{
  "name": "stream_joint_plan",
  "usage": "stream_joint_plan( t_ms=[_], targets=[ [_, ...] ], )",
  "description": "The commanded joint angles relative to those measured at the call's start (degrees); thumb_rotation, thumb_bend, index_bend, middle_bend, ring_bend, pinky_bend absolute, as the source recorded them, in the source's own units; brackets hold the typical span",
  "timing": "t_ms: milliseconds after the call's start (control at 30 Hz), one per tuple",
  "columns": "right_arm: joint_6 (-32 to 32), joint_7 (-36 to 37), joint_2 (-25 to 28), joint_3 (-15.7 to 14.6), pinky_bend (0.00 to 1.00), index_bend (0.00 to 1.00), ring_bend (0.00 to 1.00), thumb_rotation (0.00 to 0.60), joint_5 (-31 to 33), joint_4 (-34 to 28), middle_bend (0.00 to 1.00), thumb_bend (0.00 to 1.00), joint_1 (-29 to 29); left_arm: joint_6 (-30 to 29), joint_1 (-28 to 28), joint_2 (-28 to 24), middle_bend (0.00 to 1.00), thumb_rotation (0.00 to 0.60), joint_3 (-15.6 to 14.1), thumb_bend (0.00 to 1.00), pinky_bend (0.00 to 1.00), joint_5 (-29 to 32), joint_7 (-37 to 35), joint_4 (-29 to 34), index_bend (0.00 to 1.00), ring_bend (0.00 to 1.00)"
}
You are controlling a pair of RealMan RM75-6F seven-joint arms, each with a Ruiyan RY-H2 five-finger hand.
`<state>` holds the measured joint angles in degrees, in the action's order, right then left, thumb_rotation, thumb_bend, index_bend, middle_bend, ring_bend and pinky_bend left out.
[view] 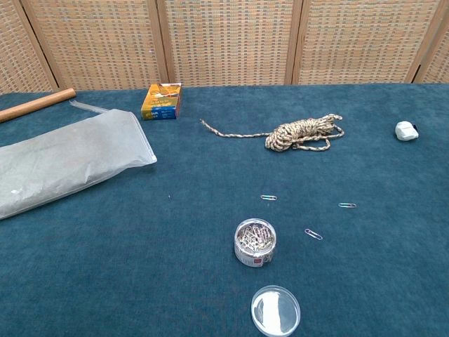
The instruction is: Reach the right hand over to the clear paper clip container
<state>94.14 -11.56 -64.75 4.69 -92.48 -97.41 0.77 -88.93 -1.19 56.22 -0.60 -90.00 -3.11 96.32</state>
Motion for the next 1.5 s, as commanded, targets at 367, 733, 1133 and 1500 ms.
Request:
stream_joint_plan(
  t_ms=[367, 733, 1133, 1500],
  targets=[
    [-8.8, 1.7, -0.1, 1.5, 0.00, 0.18, 0.00, 0.600, 1.6, 0.4, 0.00, 0.00, 5.7, 1.2, -0.6, 0.8, 0.00, 0.600, 0.8, 0.00, 0.00, 1.7, 2.2, 0.4, 0.00, 0.00],
    [-30.0, -2.2, -7.8, 8.4, 0.00, 0.43, 0.00, 0.600, 16.8, 1.8, 0.00, 0.25, 20.7, 4.7, -2.2, 2.4, 0.00, 0.600, 2.0, 0.00, 0.00, 5.2, 5.8, 0.3, 0.00, 0.00],
    [-35.5, -17.3, -17.5, 9.4, 0.00, 0.46, 0.00, 0.600, 34.6, 3.7, 0.00, 0.29, 29.7, 6.9, -3.2, 3.2, 0.00, 0.600, 2.6, 0.00, 0.00, 7.7, 6.9, -0.4, 0.00, 0.00],
    [-34.3, -24.0, -25.3, 7.0, 0.00, 0.47, 0.00, 0.600, 40.2, 8.6, 0.00, 0.30, 33.4, 6.5, -3.1, 3.3, 0.00, 0.600, 2.5, 0.00, 0.00, 7.4, 7.0, -0.3, 0.00, 0.00]
  ],
)
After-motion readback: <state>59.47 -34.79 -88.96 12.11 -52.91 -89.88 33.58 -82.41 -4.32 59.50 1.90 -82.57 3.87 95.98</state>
